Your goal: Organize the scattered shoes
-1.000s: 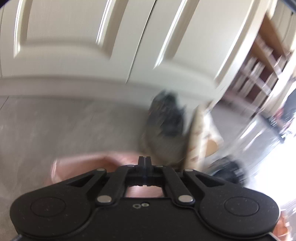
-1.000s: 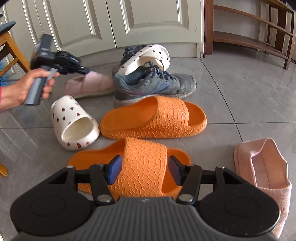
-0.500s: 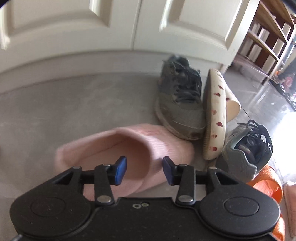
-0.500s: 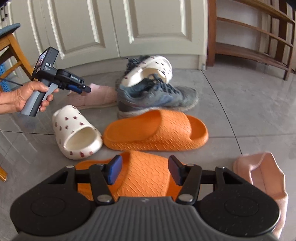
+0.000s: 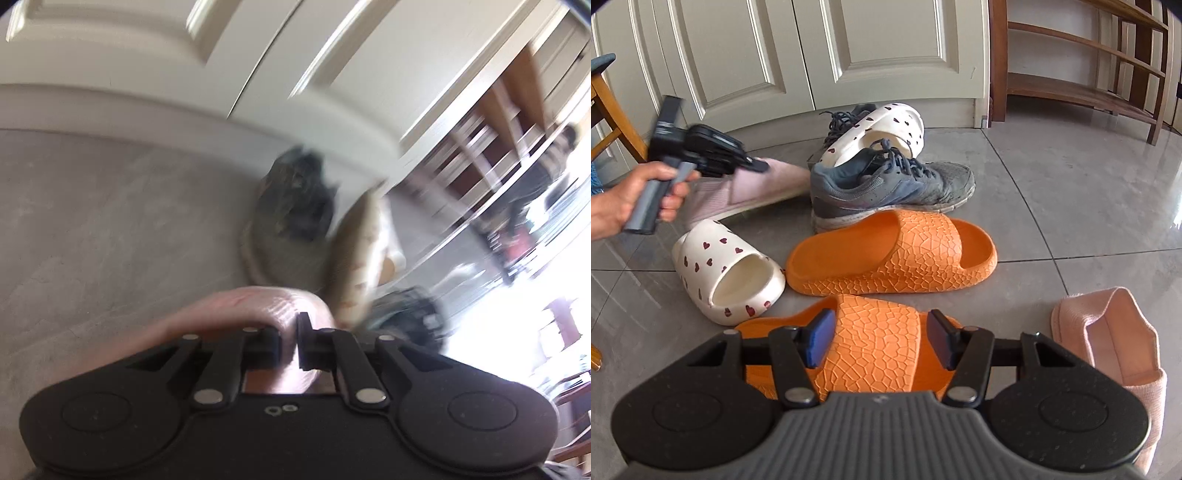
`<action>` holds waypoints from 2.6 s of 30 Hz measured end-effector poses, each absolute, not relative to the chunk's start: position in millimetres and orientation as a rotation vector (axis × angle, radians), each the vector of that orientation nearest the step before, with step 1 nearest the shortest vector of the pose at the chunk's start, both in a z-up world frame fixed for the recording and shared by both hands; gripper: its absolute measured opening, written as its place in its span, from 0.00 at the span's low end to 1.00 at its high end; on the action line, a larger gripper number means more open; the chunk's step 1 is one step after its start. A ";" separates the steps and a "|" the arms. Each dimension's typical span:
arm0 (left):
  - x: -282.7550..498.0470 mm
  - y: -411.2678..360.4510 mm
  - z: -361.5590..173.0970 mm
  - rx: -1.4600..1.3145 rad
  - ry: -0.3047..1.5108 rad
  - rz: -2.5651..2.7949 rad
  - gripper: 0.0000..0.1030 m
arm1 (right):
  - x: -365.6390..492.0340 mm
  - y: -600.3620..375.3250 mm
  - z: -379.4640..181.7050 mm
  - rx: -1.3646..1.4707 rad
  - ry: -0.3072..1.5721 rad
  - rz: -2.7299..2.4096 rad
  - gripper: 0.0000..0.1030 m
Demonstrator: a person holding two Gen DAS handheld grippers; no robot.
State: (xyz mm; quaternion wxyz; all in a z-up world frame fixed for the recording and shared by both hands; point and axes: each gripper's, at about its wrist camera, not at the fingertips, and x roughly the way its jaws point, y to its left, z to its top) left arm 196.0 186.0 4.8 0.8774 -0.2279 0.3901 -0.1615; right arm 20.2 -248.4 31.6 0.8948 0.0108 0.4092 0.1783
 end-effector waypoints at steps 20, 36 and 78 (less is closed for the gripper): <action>190.7 -159.6 53.7 -0.239 0.833 -1.022 0.06 | -25.0 -411.4 59.5 0.178 0.714 -0.073 0.57; 127.8 -307.6 -26.6 0.047 0.979 -1.234 0.06 | -54.8 -527.7 51.0 0.156 0.769 -0.263 0.57; 92.3 -162.7 -26.2 -0.202 1.031 -0.969 0.41 | 72.4 -558.5 -37.6 0.655 1.363 -0.278 0.18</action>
